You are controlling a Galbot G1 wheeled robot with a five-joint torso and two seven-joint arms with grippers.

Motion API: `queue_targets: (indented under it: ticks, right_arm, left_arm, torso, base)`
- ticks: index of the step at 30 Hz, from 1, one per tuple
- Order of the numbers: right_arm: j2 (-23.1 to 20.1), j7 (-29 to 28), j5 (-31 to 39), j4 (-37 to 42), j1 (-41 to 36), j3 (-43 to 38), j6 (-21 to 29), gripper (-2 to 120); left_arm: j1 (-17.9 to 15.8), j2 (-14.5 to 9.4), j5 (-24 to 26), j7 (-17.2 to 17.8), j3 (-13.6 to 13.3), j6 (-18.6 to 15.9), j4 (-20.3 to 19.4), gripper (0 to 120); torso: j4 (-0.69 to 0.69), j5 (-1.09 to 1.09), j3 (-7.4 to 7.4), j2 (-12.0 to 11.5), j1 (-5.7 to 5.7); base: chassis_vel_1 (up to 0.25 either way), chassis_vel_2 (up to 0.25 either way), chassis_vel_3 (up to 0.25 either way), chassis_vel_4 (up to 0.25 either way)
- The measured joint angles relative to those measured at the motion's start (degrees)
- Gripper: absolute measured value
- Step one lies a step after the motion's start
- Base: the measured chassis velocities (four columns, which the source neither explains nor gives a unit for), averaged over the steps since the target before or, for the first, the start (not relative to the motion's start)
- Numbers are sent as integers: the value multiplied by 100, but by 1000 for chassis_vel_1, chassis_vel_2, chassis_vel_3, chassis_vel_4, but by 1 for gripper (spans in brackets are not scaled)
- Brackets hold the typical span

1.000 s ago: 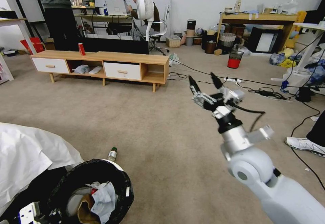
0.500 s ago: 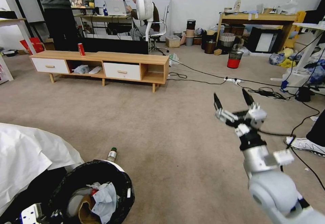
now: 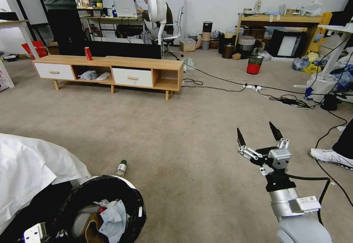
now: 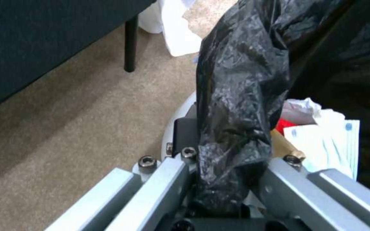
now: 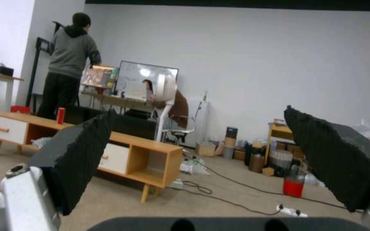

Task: Pick up the trash bin, then pick up the garbage from the floor and place it into the trash bin.

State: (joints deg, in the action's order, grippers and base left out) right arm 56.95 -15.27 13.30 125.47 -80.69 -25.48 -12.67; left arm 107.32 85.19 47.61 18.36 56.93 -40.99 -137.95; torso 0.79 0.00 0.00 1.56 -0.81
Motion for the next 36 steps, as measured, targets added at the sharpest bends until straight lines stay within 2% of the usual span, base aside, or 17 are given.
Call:
queue_targets:
  ticks: [36]
  right_arm:
    - [-32, 93, 71, -346, 166, 474, -138, 100]
  left_arm:
    - [106, -44, 64, -8, 149, 43, 105, 1]
  torso:
    - [1, 0, 0, -1, 0]
  base:
    - [0, 0, 0, 0]
